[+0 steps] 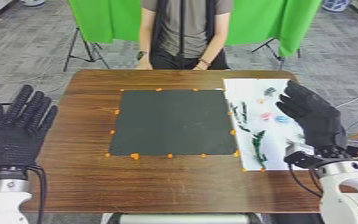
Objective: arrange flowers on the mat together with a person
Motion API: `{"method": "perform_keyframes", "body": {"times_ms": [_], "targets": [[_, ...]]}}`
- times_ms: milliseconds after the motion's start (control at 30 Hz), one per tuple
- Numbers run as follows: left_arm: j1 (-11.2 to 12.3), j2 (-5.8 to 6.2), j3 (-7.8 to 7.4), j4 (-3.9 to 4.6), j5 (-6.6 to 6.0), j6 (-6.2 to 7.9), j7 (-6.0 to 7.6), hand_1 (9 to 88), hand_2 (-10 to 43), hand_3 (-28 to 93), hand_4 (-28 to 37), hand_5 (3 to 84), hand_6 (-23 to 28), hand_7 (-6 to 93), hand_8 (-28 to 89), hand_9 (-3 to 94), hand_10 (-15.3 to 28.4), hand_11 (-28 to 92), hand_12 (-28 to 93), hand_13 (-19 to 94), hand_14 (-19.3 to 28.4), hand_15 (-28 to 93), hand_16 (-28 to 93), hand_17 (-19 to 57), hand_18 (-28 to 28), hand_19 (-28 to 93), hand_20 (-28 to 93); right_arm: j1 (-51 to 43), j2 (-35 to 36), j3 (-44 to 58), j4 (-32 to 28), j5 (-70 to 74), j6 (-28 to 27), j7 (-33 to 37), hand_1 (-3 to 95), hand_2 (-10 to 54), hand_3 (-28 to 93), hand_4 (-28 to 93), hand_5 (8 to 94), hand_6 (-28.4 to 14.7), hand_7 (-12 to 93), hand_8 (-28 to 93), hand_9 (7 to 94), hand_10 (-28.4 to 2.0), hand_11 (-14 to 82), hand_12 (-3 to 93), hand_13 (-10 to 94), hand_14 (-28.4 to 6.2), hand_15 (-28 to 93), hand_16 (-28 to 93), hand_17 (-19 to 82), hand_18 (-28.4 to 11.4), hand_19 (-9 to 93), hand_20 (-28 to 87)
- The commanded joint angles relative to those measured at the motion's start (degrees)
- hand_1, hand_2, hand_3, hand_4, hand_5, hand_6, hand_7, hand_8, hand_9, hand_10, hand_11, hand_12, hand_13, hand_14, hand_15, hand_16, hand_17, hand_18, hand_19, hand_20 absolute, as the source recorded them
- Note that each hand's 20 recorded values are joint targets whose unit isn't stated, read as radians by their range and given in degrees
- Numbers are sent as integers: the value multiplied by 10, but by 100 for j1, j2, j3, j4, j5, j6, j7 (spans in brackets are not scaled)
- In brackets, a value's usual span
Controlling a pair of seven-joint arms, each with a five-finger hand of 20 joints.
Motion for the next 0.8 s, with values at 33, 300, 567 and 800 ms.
{"method": "perform_keyframes", "body": {"times_ms": [33, 300, 567, 800], "targets": [[128, -43, 14, 1, -53, -15, -1, 219, 133, 725, -283, 411, 66, 78, -85, 303, 116, 103, 46, 168, 81, 126, -78, -44, 82, 216, 82, 189, 75, -145, -11, -7, 198, 170, 138, 107, 789, -196, 392, -35, 114, -87, 332, -141, 22, 127, 260, -139, 44, 207, 74, -145, 284, 115], [123, -48, 7, -1, -106, -30, 31, 220, 133, 725, -283, 412, 66, 78, -85, 305, 116, 103, 47, 168, 81, 125, -78, -44, 82, 216, 83, 389, 69, -311, 49, -18, 191, 215, 139, 108, 791, -196, 394, -35, 115, -88, 333, -141, 23, 127, 262, -139, 45, 206, 74, -146, 286, 115], [160, -67, 3, -15, -160, -27, 19, 221, 132, 725, -283, 413, 66, 78, -85, 306, 116, 102, 48, 169, 82, 125, -77, -44, 83, 217, 83, 369, 40, -294, 54, -23, 136, 233, 140, 109, 790, -197, 395, -35, 115, -88, 334, -141, 23, 127, 263, -138, 46, 205, 74, -146, 287, 114], [106, -60, 23, -8, -170, 15, -26, 221, 132, 725, -283, 413, 66, 79, -85, 307, 116, 103, 49, 171, 83, 125, -76, -44, 84, 217, 84, 283, 2, -285, 16, -8, 73, 211, 141, 110, 789, -197, 396, -35, 115, -88, 337, -141, 24, 127, 269, -139, 50, 204, 75, -147, 288, 114]]}}
